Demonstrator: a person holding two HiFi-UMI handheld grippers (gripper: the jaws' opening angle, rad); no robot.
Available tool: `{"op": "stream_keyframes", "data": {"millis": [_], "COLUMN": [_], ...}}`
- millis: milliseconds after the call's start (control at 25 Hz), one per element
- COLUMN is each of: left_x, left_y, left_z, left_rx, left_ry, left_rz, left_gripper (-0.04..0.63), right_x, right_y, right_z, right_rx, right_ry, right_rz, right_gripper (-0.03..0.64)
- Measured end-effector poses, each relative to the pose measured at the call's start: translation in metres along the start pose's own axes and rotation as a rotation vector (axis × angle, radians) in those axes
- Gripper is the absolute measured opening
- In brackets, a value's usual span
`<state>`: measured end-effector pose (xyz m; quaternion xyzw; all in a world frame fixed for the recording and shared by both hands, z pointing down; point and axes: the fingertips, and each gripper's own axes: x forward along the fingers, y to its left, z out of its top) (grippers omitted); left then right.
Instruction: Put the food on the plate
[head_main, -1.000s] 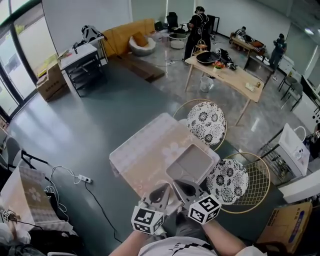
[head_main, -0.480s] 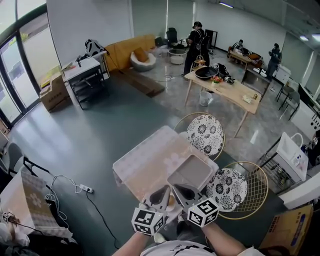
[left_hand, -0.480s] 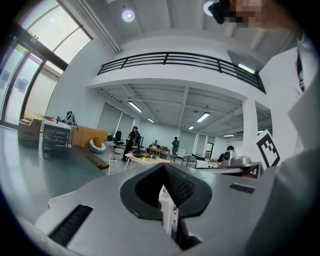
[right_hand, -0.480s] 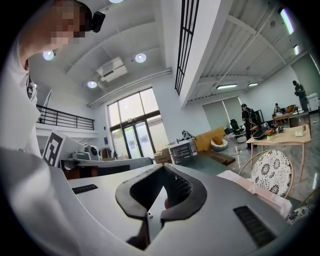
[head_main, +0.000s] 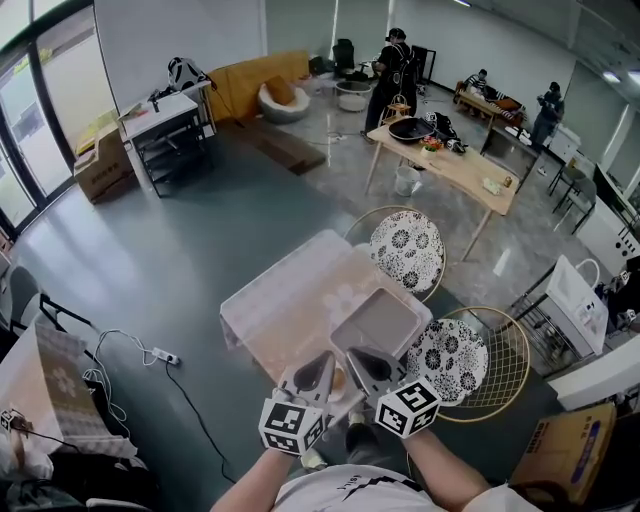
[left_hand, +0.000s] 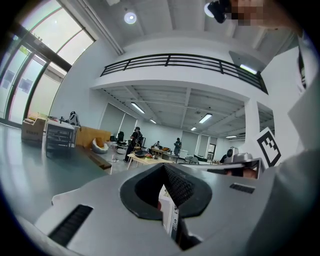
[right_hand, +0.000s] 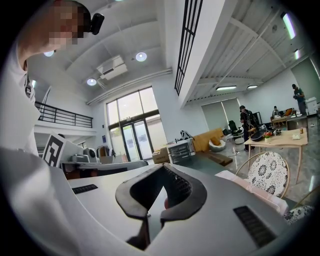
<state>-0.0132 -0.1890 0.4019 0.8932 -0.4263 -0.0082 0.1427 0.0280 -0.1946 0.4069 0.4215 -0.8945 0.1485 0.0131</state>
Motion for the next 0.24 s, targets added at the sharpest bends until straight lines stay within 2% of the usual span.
{"op": "stream_keyframes", "data": {"millis": [240], "left_x": [-0.0018], "left_y": [0.0011], "left_z": [-0.0015], "left_rx": [0.002], "left_ry": [0.001], "left_rz": [-0.003], "left_gripper": [0.006], "right_x": [0.0012], "right_y": [0.0032], "right_z": [-0.0009], "right_rx": [-0.004], "right_ry": [-0.002], "right_rz": [-0.001], "right_gripper": [0.012]}}
